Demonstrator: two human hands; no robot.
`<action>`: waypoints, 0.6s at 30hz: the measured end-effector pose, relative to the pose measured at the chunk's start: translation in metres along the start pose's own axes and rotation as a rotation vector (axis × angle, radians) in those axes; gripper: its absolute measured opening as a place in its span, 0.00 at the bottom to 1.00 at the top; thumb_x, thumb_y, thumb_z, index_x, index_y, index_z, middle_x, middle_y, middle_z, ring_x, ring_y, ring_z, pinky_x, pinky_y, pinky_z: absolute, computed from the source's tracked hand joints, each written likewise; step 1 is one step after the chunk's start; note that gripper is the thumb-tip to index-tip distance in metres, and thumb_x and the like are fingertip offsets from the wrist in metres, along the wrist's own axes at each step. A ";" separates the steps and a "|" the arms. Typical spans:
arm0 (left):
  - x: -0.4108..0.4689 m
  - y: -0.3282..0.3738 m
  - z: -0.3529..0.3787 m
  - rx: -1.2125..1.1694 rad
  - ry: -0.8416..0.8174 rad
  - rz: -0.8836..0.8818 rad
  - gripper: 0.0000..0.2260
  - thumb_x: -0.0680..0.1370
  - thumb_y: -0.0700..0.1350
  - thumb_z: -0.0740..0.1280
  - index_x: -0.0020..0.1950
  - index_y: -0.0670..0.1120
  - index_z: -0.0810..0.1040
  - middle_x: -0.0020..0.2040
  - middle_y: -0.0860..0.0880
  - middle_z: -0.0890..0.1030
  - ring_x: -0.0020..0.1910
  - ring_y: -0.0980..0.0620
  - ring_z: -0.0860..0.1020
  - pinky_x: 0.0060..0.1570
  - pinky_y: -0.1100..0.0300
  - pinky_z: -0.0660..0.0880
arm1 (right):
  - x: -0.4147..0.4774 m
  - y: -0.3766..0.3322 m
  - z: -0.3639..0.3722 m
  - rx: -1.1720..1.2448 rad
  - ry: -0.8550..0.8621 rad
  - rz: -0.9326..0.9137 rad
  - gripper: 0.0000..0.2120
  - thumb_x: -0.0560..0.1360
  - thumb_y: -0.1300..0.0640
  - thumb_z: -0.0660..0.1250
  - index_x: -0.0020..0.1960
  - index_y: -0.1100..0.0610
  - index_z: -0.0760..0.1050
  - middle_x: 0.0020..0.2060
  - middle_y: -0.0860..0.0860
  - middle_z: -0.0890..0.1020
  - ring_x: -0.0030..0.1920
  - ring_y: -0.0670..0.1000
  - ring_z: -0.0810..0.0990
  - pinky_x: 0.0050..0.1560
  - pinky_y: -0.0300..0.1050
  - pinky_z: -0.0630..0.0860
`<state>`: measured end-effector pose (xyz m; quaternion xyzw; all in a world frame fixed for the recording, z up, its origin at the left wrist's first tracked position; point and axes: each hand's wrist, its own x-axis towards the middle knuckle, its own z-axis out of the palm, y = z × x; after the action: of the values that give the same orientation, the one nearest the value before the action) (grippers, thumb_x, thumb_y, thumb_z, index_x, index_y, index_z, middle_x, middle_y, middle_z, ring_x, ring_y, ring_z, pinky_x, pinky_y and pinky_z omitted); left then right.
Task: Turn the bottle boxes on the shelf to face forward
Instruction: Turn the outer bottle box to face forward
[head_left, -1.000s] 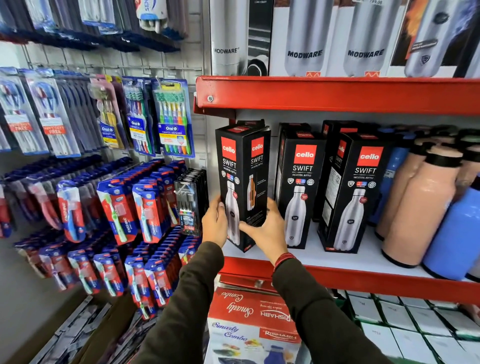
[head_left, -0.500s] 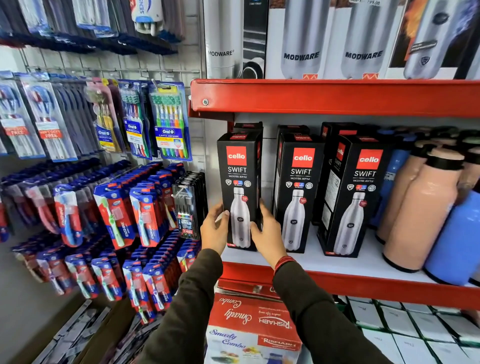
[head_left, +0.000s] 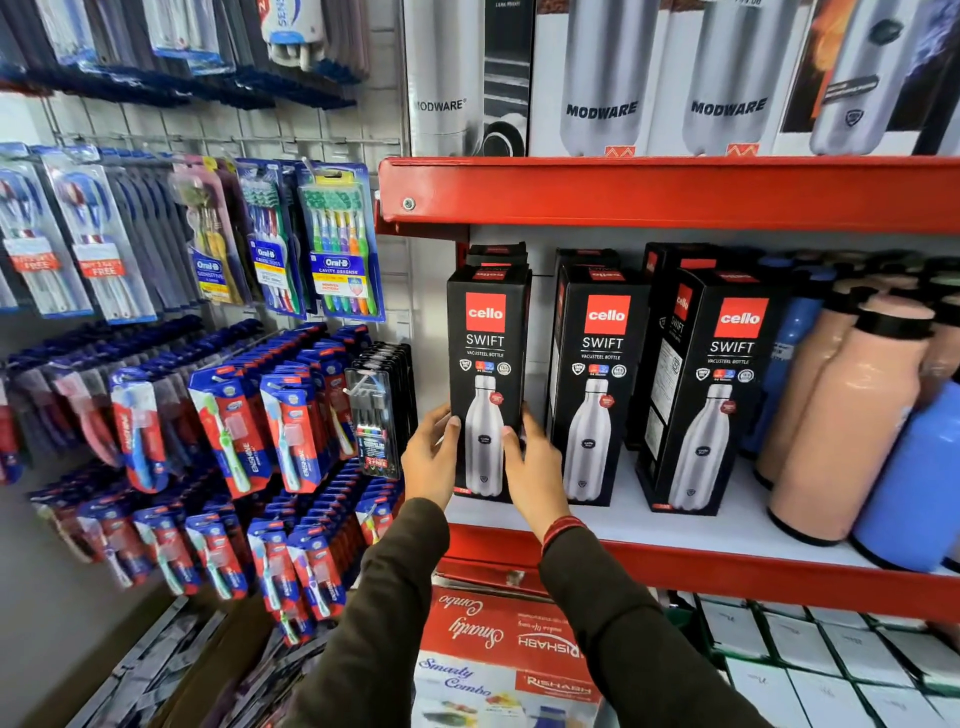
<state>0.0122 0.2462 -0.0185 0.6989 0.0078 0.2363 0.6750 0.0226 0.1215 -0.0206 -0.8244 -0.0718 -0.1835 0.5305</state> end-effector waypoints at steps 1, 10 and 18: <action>-0.002 0.000 -0.002 -0.001 0.003 -0.006 0.09 0.80 0.47 0.64 0.60 0.56 0.77 0.59 0.47 0.83 0.61 0.49 0.80 0.65 0.45 0.76 | -0.001 -0.001 -0.001 0.002 -0.004 -0.002 0.23 0.82 0.52 0.57 0.76 0.51 0.62 0.63 0.56 0.79 0.64 0.55 0.78 0.62 0.39 0.68; -0.028 0.004 -0.017 -0.091 0.031 -0.056 0.11 0.78 0.50 0.68 0.60 0.56 0.79 0.58 0.48 0.83 0.60 0.54 0.80 0.66 0.45 0.75 | -0.026 -0.005 -0.011 0.088 -0.033 -0.034 0.22 0.81 0.52 0.59 0.75 0.49 0.65 0.62 0.53 0.80 0.61 0.50 0.78 0.58 0.32 0.68; -0.053 0.006 -0.025 -0.115 0.097 -0.019 0.09 0.77 0.49 0.70 0.55 0.59 0.81 0.57 0.46 0.85 0.59 0.53 0.82 0.63 0.44 0.77 | -0.052 -0.013 -0.022 0.085 -0.051 -0.068 0.21 0.81 0.52 0.60 0.73 0.51 0.67 0.58 0.53 0.82 0.54 0.46 0.79 0.53 0.31 0.68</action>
<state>-0.0454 0.2513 -0.0303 0.6464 0.0335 0.2635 0.7152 -0.0342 0.1115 -0.0206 -0.8028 -0.1209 -0.1769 0.5563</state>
